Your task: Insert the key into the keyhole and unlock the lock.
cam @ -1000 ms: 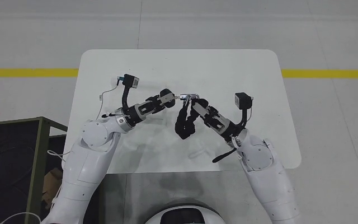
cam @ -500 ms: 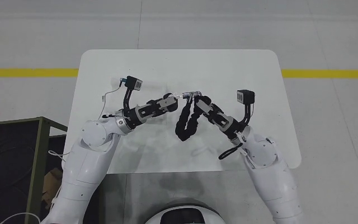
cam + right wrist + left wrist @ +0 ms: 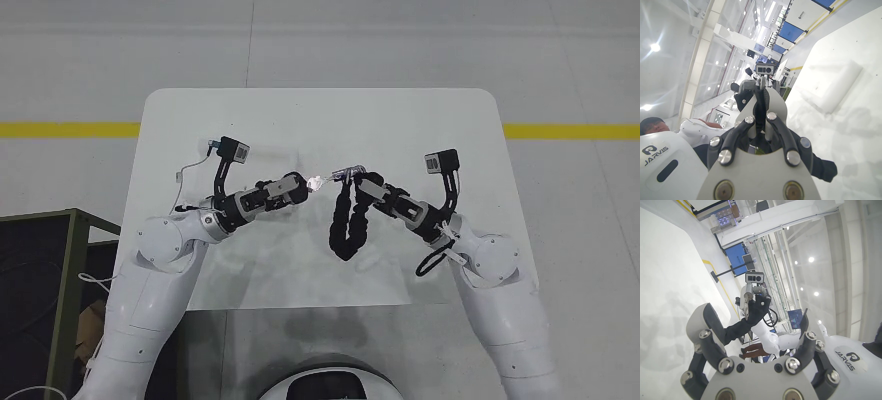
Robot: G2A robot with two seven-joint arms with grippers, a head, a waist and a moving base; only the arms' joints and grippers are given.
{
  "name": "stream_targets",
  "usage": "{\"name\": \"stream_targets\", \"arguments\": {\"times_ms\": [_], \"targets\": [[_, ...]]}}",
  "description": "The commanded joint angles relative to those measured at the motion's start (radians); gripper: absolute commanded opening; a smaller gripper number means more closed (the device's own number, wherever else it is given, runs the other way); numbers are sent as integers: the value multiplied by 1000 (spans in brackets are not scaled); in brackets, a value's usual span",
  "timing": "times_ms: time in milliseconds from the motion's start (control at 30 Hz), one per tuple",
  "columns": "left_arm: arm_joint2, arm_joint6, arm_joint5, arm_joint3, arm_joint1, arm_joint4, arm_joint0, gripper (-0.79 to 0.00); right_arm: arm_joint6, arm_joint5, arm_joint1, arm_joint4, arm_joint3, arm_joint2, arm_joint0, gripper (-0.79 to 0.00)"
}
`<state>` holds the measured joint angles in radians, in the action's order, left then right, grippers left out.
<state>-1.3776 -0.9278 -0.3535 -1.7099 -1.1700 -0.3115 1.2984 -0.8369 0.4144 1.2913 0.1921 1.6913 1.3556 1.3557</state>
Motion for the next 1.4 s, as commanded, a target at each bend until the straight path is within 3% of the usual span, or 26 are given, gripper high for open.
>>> {"name": "stream_targets", "arguments": {"times_ms": [0, 33, 67, 500, 867, 967, 1200, 1367], "targets": [[5, 2, -5, -1, 0, 13, 2, -671, -2, -12, -1, 5, 1, -3, -1, -785], [7, 0, -5, -1, 0, 12, 2, -770, -5, -16, -2, -2, 1, -4, -2, -785], [9, -1, -8, -2, 0, 17, 2, -785, -3, -18, -3, -6, 1, -5, -2, -785], [27, 67, -94, -17, 0, 183, 8, -785, 7, -43, -10, 6, 5, -9, -2, -785], [30, 70, -94, -16, -1, 188, 10, -785, 20, -47, -10, 5, 15, -11, 11, -785], [12, 147, -179, -72, 3, 411, 26, -785, 42, -55, -12, -4, 35, -9, 25, -785], [24, 314, -322, -110, 1, 713, 55, -785, 52, -56, -18, -1, 43, -3, 30, -785], [25, 503, -404, -136, -3, 970, 76, -785, 50, -57, -22, -1, 41, -1, 31, -785]]}}
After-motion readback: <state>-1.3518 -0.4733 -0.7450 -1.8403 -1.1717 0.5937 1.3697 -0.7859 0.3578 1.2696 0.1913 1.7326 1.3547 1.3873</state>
